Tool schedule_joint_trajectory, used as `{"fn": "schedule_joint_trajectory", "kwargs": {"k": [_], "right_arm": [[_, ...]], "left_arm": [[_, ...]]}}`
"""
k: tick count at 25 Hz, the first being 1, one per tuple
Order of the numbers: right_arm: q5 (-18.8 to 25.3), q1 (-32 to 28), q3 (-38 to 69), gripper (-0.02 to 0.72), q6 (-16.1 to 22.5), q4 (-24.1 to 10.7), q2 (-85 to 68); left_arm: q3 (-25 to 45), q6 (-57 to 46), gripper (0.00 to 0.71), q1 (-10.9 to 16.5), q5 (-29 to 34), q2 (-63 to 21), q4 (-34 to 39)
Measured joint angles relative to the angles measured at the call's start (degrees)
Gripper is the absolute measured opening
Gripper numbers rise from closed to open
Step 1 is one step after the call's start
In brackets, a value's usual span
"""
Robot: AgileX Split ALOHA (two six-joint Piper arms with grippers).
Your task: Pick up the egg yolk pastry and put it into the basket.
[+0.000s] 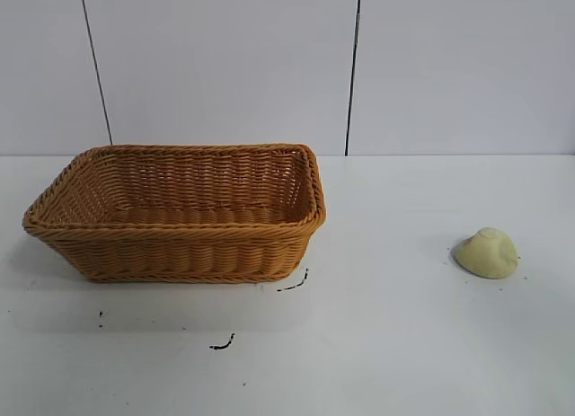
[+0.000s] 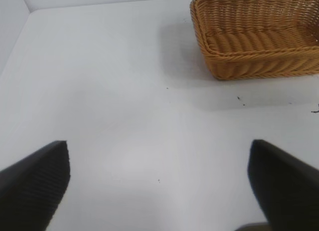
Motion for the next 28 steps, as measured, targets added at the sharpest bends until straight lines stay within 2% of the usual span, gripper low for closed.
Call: {"fn": "schedule_joint_trajectory", "kwargs": {"k": [20,28], "right_arm": [[0.0,0.0,-0.2,0.561,0.0,0.0,0.3],[-0.1,0.0,-9.3,0.571,0.0,0.1,18.4]], "left_arm": [[0.0,0.0,0.697,0.0,0.0,0.0,0.0],[0.0,0.0,0.697,0.0,0.0,0.0,0.0]]}}
